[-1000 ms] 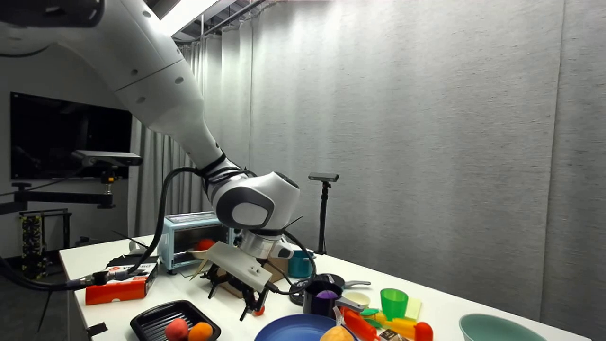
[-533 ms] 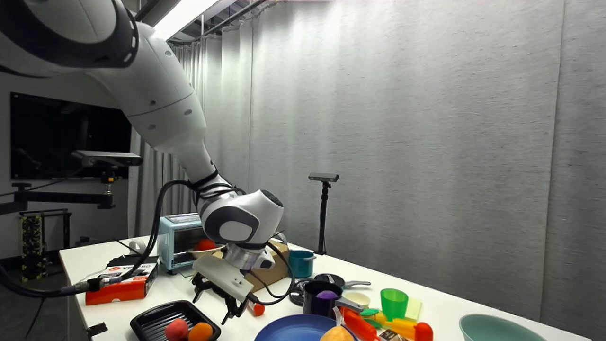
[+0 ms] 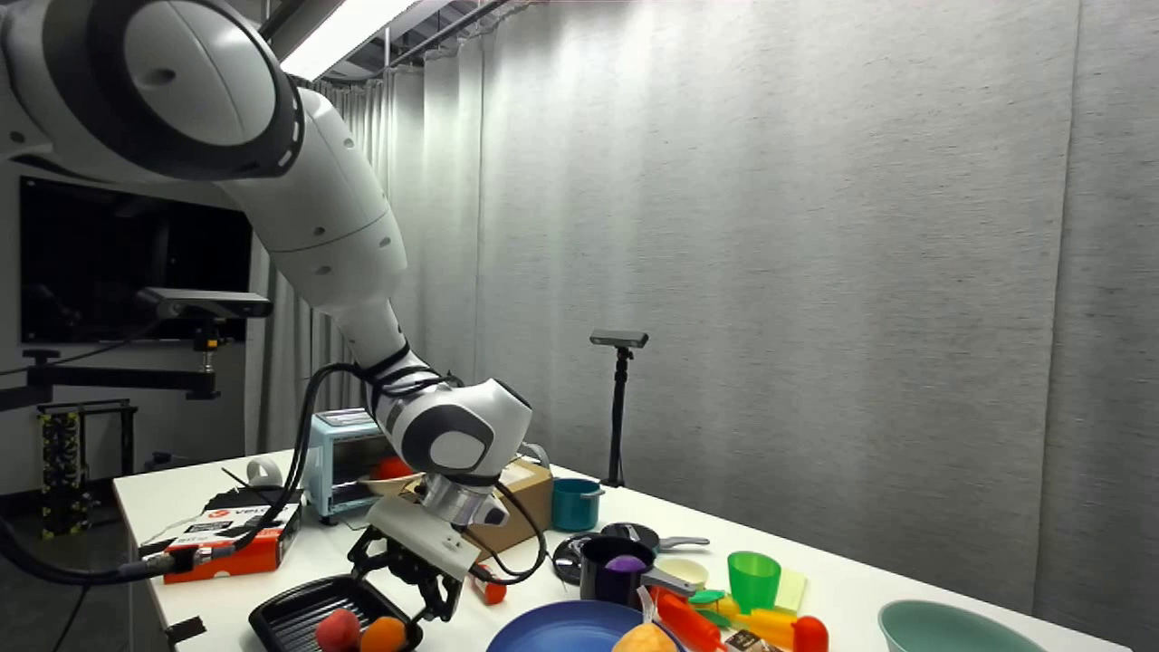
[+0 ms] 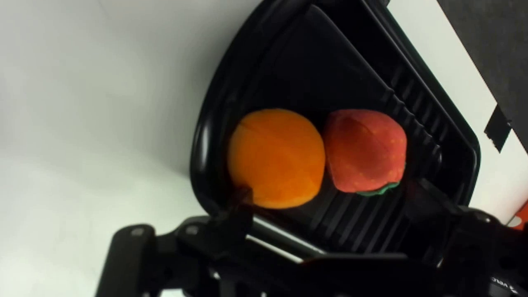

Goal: Put all the plush fruit toys on the plate

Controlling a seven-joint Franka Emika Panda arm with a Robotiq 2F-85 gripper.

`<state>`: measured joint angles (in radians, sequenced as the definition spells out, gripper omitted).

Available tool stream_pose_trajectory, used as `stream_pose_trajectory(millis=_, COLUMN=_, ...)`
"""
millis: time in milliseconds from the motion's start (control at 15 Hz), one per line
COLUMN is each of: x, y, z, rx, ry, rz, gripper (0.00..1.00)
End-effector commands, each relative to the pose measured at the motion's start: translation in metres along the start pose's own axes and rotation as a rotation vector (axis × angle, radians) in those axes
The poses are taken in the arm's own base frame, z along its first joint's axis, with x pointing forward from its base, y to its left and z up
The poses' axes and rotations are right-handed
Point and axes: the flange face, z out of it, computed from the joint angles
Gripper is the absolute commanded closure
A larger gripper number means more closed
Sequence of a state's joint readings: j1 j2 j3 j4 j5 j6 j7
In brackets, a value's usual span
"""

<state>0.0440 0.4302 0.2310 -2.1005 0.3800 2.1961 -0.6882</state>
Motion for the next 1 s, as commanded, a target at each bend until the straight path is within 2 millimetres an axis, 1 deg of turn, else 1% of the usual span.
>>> stream_pose_trajectory(millis=0, x=0.008, y=-0.004, z=0.002, rx=-0.002, ry=-0.072, rz=-0.008, gripper=0.00)
stream_pose_trajectory(millis=200, x=0.006, y=-0.014, z=-0.002, rx=0.007, ry=-0.145, rz=-0.023, gripper=0.00)
stream_pose_trajectory(millis=267, x=0.005, y=-0.017, z=-0.001, rx=0.009, ry=-0.175, rz=-0.021, gripper=0.00)
stream_pose_trajectory(millis=333, x=0.008, y=-0.020, z=0.002, rx=-0.008, ry=-0.199, rz=-0.016, gripper=0.00)
stream_pose_trajectory(millis=533, x=0.011, y=-0.027, z=0.009, rx=-0.075, ry=-0.245, rz=-0.013, gripper=0.00)
stream_pose_trajectory(millis=867, x=0.022, y=-0.042, z=0.018, rx=-0.230, ry=-0.241, rz=-0.086, gripper=0.00)
stream_pose_trajectory(millis=933, x=0.024, y=-0.044, z=0.020, rx=-0.257, ry=-0.237, rz=-0.096, gripper=0.23)
